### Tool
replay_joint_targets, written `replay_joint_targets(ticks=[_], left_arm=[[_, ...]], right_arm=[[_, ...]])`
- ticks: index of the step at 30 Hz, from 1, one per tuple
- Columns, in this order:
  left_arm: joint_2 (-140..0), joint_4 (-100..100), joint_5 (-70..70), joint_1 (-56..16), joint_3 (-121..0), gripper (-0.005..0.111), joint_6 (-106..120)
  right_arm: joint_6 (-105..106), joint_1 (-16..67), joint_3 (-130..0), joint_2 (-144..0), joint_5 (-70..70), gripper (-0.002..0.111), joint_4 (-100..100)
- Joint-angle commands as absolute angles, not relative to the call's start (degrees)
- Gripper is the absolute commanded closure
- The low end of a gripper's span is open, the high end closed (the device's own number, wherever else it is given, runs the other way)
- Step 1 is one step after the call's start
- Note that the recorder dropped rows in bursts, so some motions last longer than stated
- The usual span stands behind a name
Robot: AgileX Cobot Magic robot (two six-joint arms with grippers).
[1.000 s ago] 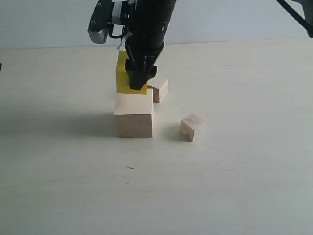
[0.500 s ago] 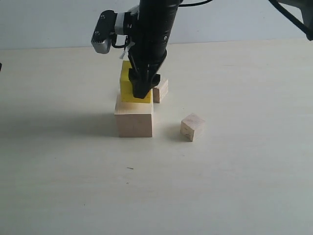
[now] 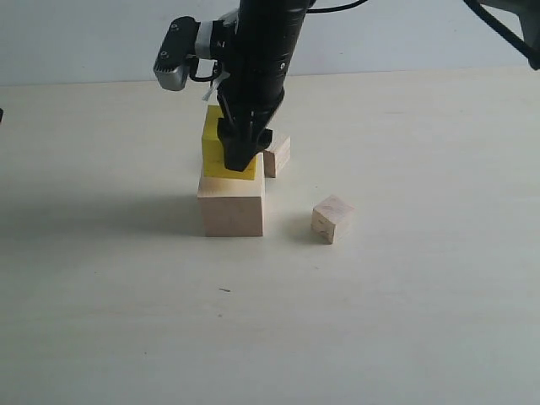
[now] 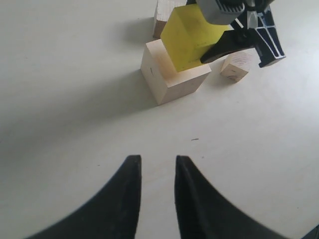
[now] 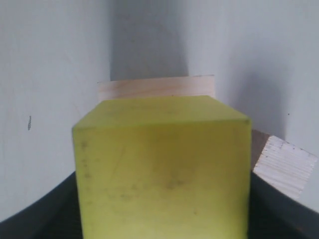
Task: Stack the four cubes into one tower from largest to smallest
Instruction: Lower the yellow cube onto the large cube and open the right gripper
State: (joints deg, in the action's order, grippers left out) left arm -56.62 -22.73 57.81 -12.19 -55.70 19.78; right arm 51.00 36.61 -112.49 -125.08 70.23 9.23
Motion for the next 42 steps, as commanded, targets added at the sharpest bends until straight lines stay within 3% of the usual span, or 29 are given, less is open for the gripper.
replay_joint_targets(ticks=[1, 22, 31, 42], left_arm=[[-56.4, -23.3, 57.8, -12.0, -55.6, 0.081, 19.7], [-56.4, -23.1, 57.9, -12.0, -55.6, 0.081, 19.7], [-56.4, -23.1, 57.9, -12.0, -55.6, 0.081, 19.7], [-56.4, -23.1, 57.9, -12.0, -55.6, 0.081, 19.7]], right_arm=[[51.3, 36.7, -112.4, -124.9, 70.0, 0.108, 9.5], [55.1, 36.7, -112.4, -126.8, 69.3, 0.107, 10.5], [53.4, 36.7, -112.4, -126.8, 68.8, 0.060, 9.9], [53.4, 36.7, -112.4, -126.8, 67.6, 0.043, 9.9]])
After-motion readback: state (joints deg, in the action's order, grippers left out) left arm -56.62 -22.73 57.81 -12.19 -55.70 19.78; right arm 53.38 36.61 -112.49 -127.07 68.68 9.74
